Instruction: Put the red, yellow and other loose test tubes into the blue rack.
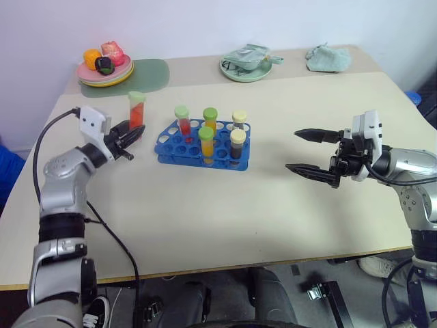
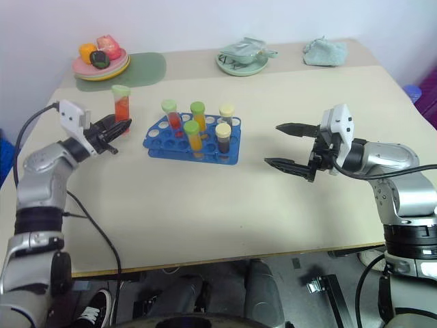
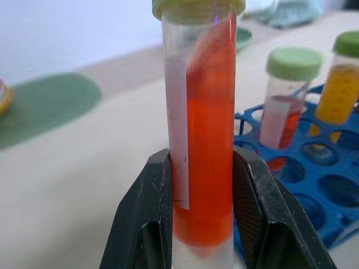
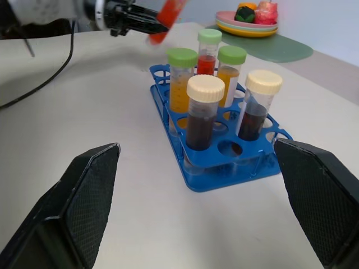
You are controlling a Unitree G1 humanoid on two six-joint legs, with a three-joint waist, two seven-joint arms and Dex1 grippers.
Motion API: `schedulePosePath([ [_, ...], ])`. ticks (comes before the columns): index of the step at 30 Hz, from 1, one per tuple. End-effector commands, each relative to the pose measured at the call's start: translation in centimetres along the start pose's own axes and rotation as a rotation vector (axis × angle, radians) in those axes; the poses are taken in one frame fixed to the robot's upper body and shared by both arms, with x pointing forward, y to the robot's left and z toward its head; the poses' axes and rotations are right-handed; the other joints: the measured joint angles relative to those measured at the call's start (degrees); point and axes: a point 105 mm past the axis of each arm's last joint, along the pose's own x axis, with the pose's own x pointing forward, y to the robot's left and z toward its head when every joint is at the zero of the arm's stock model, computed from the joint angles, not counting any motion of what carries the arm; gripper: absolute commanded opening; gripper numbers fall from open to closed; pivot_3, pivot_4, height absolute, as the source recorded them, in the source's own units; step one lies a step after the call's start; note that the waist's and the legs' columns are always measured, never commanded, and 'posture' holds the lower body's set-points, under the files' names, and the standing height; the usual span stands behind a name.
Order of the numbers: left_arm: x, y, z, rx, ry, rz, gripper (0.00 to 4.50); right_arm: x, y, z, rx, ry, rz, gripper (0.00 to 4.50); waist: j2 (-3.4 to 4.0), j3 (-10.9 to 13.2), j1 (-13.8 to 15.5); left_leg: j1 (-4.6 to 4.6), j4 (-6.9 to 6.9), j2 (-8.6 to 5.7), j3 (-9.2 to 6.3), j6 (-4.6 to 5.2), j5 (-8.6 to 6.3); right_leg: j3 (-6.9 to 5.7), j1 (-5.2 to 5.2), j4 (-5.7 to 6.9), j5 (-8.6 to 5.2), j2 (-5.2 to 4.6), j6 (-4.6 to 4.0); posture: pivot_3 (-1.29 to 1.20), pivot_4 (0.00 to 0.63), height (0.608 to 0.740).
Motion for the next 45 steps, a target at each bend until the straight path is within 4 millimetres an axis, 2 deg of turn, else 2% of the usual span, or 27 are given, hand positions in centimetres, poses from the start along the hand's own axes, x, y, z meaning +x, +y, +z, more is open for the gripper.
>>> schedulePosePath([
  [1,-0.9,-0.7,3.3,0.107,-0.174,0.004,0.86,-0.4,-0.2,1.2,-0.044,-0.02,-0.013,4.5,0.0,0.0,0.4,-0.02,0.01,0.0,-0.01,0.0,0.0,0.0,0.01,-0.01,0.0,0.0,0.0,0.0,0.15,0.74],
  [4,-0.9,-2.0,3.4,0.142,-0.236,-0.029,0.86,-0.5,-0.3,1.2,-0.045,-0.021,-0.02,4.5,-0.02,0.0,1.4,0.01,0.05,-0.04,0.0,0.01,0.0,0.0,0.07,-0.04,0.01,-0.04,-0.01,0.0,0.15,0.74],
  [10,0.0,-5.4,3.3,0.236,-0.337,-0.119,0.86,-0.7,-0.3,1.2,-0.046,-0.019,-0.032,4.5,-0.03,0.0,1.5,0.03,0.07,-0.04,0.01,0.01,0.0,0.0,0.1,-0.07,0.02,-0.04,-0.02,0.0,0.15,0.74],
  [17,2.0,-8.3,1.6,0.315,-0.366,-0.112,0.86,-0.9,-0.1,1.1,-0.041,-0.009,-0.036,4.5,-0.02,0.0,1.5,0.09,0.05,-0.03,0.05,0.01,0.0,0.0,0.12,-0.1,0.03,-0.03,-0.02,0.0,0.15,0.74],
  [25,4.7,-9.6,-0.3,0.341,-0.359,-0.026,0.86,-1.2,0.1,1.2,-0.039,-0.001,-0.042,4.5,-0.05,-0.1,1.5,0.17,0.05,-0.04,0.04,0.01,0.0,0.0,0.22,-0.12,0.03,-0.03,-0.01,0.0,0.15,0.74],
  [28,5.4,-9.6,-0.6,0.289,-0.358,-0.009,0.86,-1.3,0.1,1.3,-0.041,0.002,-0.045,4.5,-0.05,-0.1,1.5,0.2,0.05,-0.03,0.05,0.01,0.0,0.0,0.25,-0.12,0.03,-0.03,0.0,0.0,0.15,0.74],
  [35,5.5,-9.9,-2.1,0.161,-0.334,-0.012,0.86,-1.4,-0.1,1.4,-0.043,0.004,-0.055,4.5,-0.05,-0.1,1.5,0.23,0.04,-0.03,0.04,0.02,0.0,0.0,0.27,-0.12,0.04,-0.03,0.0,0.0,0.15,0.74],
  [45,5.6,-11.1,-3.3,0.008,-0.319,-0.017,0.86,-1.5,-0.3,1.6,-0.053,0.005,-0.062,4.5,-0.05,-0.1,1.6,0.32,0.02,-0.03,0.02,0.02,0.0,0.0,0.37,-0.13,0.04,-0.03,0.0,0.0,0.15,0.74],
])
